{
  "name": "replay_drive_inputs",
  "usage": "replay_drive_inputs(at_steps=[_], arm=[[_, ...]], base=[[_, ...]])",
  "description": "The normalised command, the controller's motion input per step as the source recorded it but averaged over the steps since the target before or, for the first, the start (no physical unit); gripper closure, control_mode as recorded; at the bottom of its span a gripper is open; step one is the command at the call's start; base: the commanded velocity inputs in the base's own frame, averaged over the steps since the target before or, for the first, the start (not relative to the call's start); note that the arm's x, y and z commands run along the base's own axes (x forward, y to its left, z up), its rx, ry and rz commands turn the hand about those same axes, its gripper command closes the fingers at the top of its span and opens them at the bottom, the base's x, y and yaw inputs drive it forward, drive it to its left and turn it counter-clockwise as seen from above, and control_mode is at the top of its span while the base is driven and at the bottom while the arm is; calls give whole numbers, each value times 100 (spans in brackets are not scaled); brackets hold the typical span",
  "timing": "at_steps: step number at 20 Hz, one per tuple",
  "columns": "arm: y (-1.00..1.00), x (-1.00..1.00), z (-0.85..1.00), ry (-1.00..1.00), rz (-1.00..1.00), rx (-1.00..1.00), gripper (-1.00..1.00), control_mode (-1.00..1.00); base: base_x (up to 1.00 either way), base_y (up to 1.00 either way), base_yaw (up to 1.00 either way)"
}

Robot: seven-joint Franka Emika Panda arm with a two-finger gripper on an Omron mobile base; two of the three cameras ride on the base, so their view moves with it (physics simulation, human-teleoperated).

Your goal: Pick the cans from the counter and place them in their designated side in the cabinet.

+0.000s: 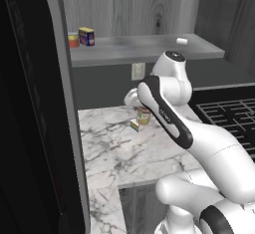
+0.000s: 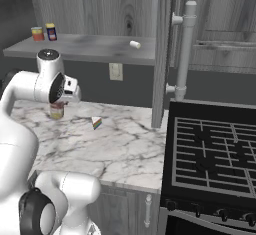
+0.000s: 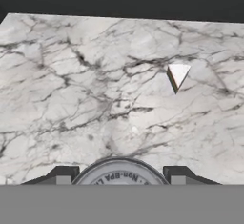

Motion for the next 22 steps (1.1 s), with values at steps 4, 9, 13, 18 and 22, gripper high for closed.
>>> replay_drive_inputs(at_steps=[4, 9, 13, 18, 22], arm=[[0, -22, 26, -5, 0, 3, 100, -100], [0, -19, 21, -4, 0, 3, 100, -100], [0, -14, 20, -4, 0, 4, 100, -100], [0, -17, 21, -4, 0, 3, 100, -100], [0, -23, 21, -6, 0, 3, 100, -100]], base=[[0, 0, 0], [0, 0, 0], [0, 0, 0], [0, 0, 0], [0, 0, 0]])
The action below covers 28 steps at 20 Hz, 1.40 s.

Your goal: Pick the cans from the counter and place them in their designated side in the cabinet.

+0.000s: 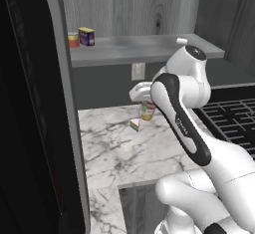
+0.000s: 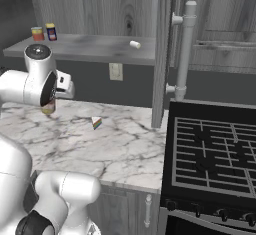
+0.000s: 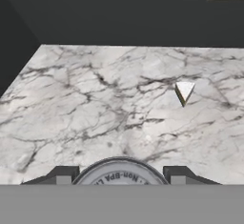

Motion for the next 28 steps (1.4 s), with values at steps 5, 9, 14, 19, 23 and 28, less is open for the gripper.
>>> replay_drive_inputs(at_steps=[5, 9, 14, 19, 23, 28], arm=[[0, -24, 22, -8, 0, 2, 100, -100], [0, -20, 20, -10, 0, 1, 100, -100], [0, -14, 17, -14, 0, 0, 100, -100], [0, -6, 21, -12, 0, 0, 100, -100], [0, -6, 24, -10, 0, 1, 100, -100], [0, -6, 27, -9, 0, 2, 100, -100]], base=[[0, 0, 0], [0, 0, 0], [0, 0, 0], [0, 0, 0], [0, 0, 0], [0, 0, 0]])
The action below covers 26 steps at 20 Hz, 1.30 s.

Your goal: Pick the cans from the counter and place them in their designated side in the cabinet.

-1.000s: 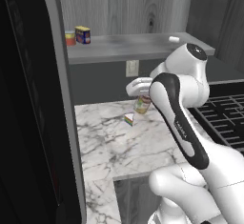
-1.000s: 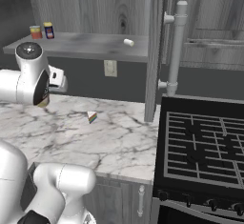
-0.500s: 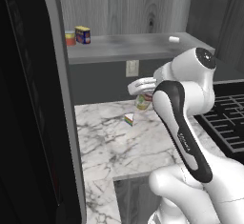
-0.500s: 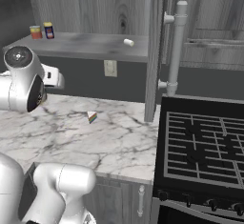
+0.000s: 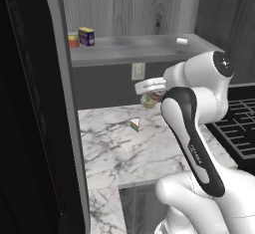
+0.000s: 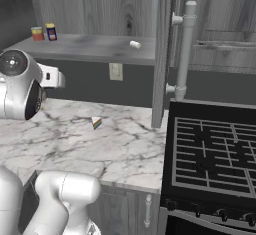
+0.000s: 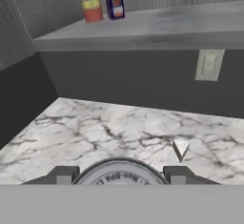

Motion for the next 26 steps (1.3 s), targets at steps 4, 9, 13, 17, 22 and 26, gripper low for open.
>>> replay_drive_inputs(at_steps=[4, 9, 13, 17, 22, 26], arm=[[0, -12, 31, -9, 0, 2, 100, -100], [0, -11, 24, -8, 0, 2, 100, -100], [0, -16, 21, -9, 0, 1, 100, -100], [0, -16, 16, -8, 0, 1, 100, -100], [0, -18, 15, -8, 0, 1, 100, -100], [0, -15, 12, -7, 0, 0, 100, -100]], base=[[0, 0, 0], [0, 0, 0], [0, 0, 0], [0, 0, 0], [0, 0, 0], [0, 0, 0]])
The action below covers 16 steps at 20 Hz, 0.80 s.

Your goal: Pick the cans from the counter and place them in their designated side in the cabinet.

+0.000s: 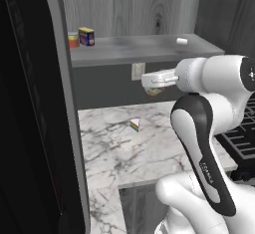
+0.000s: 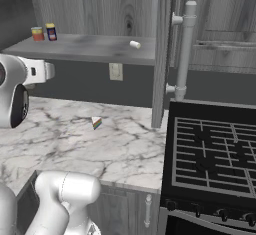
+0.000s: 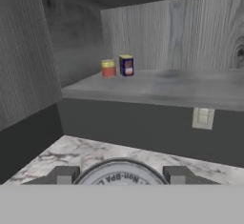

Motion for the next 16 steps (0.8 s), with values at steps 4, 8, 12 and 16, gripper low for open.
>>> replay_drive_inputs(at_steps=[4, 8, 12, 16], arm=[[0, -16, 6, -6, 0, 0, 100, -100], [-1, -15, 8, -7, 0, 0, 100, -100], [0, -8, 16, -9, 0, 1, 100, -100], [0, -4, 21, -9, 0, 1, 100, -100]], base=[[0, 0, 0], [0, 0, 0], [0, 0, 0], [0, 0, 0]])
